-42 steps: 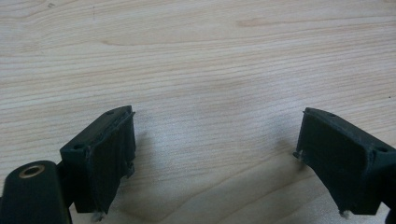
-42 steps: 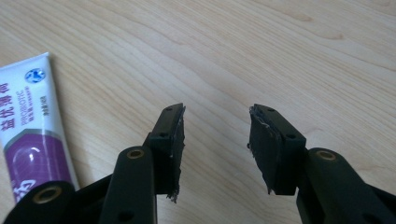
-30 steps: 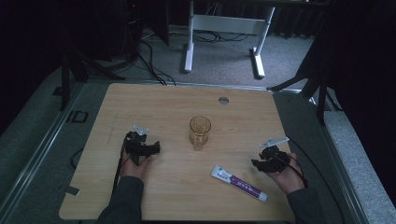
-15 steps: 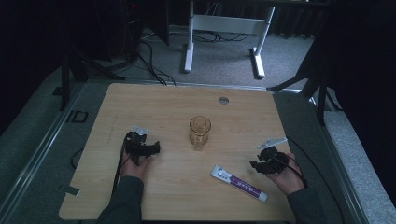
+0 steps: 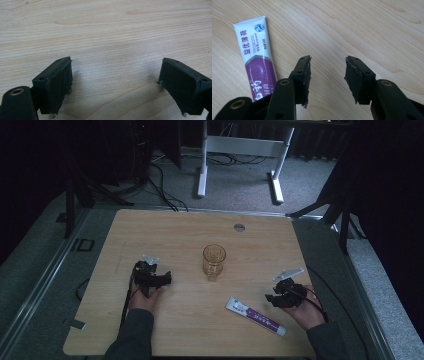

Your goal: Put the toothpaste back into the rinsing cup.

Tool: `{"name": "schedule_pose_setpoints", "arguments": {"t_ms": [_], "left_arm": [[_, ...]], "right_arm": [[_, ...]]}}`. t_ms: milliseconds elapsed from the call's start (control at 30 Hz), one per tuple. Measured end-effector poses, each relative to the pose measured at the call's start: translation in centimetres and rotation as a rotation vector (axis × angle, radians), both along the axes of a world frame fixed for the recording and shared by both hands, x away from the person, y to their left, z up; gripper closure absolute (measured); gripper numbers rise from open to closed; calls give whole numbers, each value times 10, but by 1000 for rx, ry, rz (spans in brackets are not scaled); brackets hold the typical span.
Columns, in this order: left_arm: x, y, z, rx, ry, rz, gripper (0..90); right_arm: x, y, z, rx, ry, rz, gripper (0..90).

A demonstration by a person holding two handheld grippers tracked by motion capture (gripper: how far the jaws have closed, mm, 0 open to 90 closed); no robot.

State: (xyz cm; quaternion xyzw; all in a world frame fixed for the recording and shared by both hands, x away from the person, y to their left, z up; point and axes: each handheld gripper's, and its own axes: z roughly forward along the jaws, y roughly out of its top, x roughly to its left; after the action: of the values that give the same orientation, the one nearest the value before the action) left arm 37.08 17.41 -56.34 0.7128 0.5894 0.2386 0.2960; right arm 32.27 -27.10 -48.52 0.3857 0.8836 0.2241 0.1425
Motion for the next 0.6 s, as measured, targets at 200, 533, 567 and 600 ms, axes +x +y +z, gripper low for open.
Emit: {"name": "schedule_pose_setpoints", "arguments": {"t_ms": [200, 533, 567, 600], "left_arm": [[0, 0, 0, 0, 0, 0, 119], [0, 0, 0, 0, 0, 0, 119], [0, 0, 0, 0, 0, 0, 119], [0, 0, 0, 0, 0, 0, 119]], "right_arm": [[-1, 3, 0, -11, 10, 17, 550], [-3, 8, -1, -38, 33, 53, 555], [-3, 9, -1, -42, 36, 55, 557], [-4, 10, -1, -47, 42, 63, 561]]}}
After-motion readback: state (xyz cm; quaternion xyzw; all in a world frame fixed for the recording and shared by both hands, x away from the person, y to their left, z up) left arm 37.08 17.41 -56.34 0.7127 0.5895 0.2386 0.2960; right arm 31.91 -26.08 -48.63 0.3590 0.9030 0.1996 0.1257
